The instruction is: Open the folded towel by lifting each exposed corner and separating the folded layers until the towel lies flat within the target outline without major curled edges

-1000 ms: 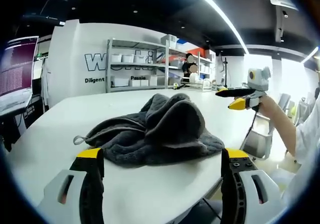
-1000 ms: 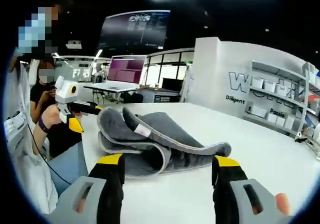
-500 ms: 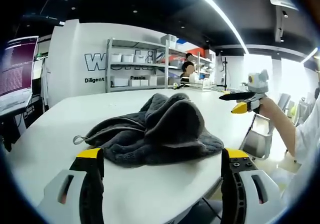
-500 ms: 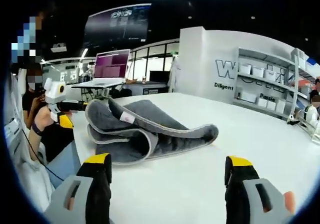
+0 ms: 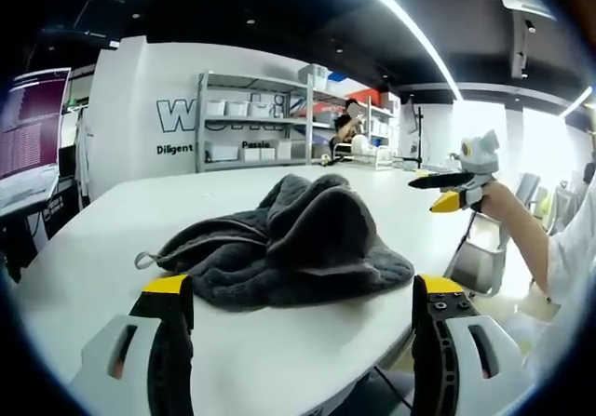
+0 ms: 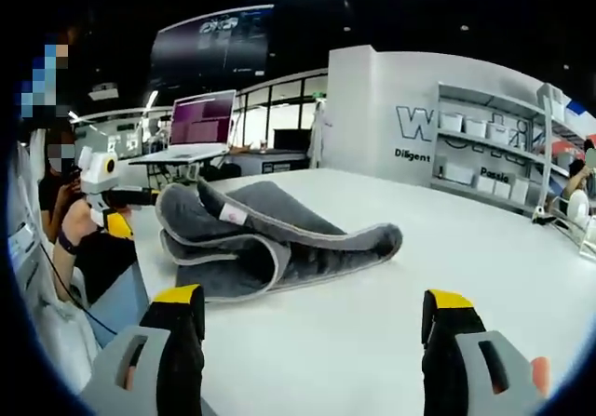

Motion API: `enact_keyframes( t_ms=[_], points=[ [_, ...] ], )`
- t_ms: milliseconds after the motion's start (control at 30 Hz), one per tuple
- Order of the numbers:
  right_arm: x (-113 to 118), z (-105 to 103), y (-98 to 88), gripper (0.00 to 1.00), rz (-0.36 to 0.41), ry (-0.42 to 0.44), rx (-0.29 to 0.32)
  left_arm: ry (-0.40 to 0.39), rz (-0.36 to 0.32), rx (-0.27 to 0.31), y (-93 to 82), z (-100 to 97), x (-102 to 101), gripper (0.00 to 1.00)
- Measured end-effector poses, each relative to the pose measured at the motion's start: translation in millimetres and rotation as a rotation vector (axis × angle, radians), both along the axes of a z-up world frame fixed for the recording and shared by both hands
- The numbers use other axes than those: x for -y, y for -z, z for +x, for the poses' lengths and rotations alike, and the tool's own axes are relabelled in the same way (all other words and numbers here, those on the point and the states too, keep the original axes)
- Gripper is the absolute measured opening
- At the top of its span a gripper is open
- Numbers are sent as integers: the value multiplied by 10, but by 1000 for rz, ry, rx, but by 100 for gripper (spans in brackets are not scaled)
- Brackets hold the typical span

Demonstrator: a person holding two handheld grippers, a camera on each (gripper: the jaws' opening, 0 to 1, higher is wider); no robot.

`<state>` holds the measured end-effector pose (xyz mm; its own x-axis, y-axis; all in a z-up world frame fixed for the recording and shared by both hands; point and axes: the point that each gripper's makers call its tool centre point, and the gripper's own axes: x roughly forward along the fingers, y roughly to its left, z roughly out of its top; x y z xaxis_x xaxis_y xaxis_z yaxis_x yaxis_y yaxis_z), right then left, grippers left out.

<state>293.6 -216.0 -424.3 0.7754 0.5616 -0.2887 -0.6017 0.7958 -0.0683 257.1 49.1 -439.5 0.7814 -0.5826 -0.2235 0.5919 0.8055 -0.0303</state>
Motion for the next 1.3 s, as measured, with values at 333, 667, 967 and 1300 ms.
enact_keyframes(
  t_ms=[333,667,967,1300],
  points=[
    [-441,58,-74,99,-36,-101,20,2,-6,8,-26,-9,70,96],
    [-818,126,-140,98,-75,-190,40,6,5,17,-32,21,153,95],
    [-1191,212,-327,82,-86,-295,97,22,9,7,9,12,213,95],
    [-1550,346,-367,54,-146,-388,147,21,5,4,16,23,204,95]
  ],
)
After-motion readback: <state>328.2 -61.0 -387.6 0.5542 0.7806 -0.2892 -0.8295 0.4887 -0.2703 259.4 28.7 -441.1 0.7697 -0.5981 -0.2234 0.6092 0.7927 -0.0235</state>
